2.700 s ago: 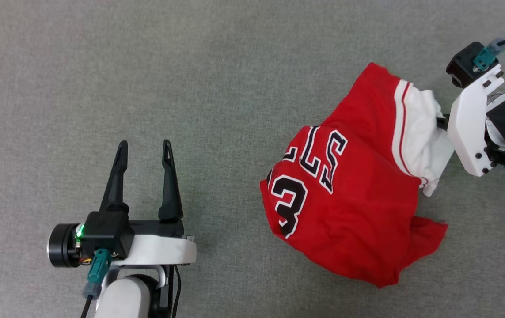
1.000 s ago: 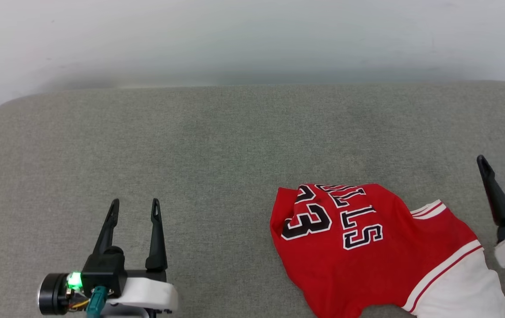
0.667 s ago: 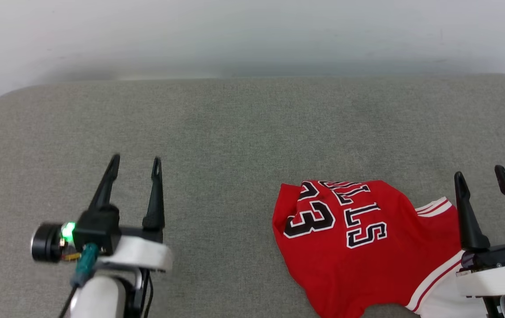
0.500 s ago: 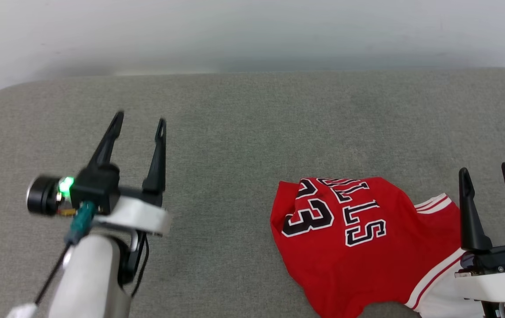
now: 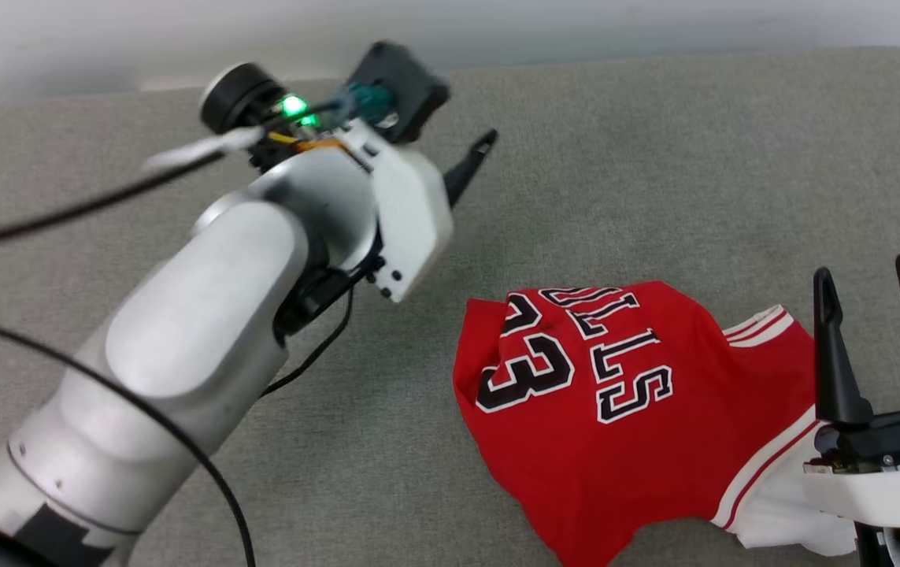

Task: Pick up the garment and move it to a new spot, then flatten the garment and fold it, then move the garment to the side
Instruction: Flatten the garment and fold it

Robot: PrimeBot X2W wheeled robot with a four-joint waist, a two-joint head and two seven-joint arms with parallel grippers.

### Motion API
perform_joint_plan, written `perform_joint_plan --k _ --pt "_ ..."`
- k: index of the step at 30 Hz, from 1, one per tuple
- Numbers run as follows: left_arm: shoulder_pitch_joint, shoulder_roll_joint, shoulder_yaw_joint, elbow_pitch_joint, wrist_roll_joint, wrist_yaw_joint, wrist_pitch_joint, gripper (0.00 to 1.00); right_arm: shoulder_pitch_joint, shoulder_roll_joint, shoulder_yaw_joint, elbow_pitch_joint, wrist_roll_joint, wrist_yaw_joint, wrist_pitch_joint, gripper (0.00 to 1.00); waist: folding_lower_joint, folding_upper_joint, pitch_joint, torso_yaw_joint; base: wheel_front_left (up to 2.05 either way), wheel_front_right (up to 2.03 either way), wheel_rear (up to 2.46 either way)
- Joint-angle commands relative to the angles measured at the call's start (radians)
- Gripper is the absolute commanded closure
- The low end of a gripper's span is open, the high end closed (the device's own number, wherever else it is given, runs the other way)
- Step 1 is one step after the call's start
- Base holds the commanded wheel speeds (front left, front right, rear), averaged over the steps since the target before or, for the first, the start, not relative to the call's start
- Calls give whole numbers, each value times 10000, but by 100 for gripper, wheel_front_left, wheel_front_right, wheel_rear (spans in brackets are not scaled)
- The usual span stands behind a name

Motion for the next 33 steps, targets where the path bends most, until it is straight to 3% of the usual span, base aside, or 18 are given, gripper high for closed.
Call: perform_joint_plan --k 1,7,13,19,29,30,31,33 --pt "-756 164 -776 -34 -838 7 750 0 -214 -4 43 -83 -47 -8 -19 0 0 0 315 -161 0 0 0" --pt "-2844 658 -3409 13 -3342 6 3328 0 -700 -97 179 -181 -140 -7 -20 0 0 0 1024 -443 0 0 0" --pt "-4137 881 -5519 55 -4671 5 4687 0 -1156 -93 447 -181 -282 -7 -20 0 0 0 1650 -797 0 0 0" --pt "-3909 915 -5873 -108 -4825 4 5544 0 -1519 56 645 -104 -319 -7 -20 0 0 0 2057 -1146 0 0 0" --pt "-1893 1395 -6004 -1264 -3374 1 7956 0 -1903 161 781 118 -406 -8 -20 0 0 0 2463 -1411 0 0 0" --pt "-1778 1389 -6031 -1381 -3349 -6 7740 76 -1963 160 811 153 -433 -8 -20 0 0 0 2430 -1392 0 0 0" --pt "-1801 1371 -6015 -1380 -3341 -6 7529 100 -1982 157 824 181 -440 -8 -20 0 0 0 2380 -1367 0 0 0" --pt "-1999 1344 -5954 -1475 -3117 4 7050 100 -1953 128 853 226 -471 -8 -20 0 0 0 2240 -1304 0 0 0"
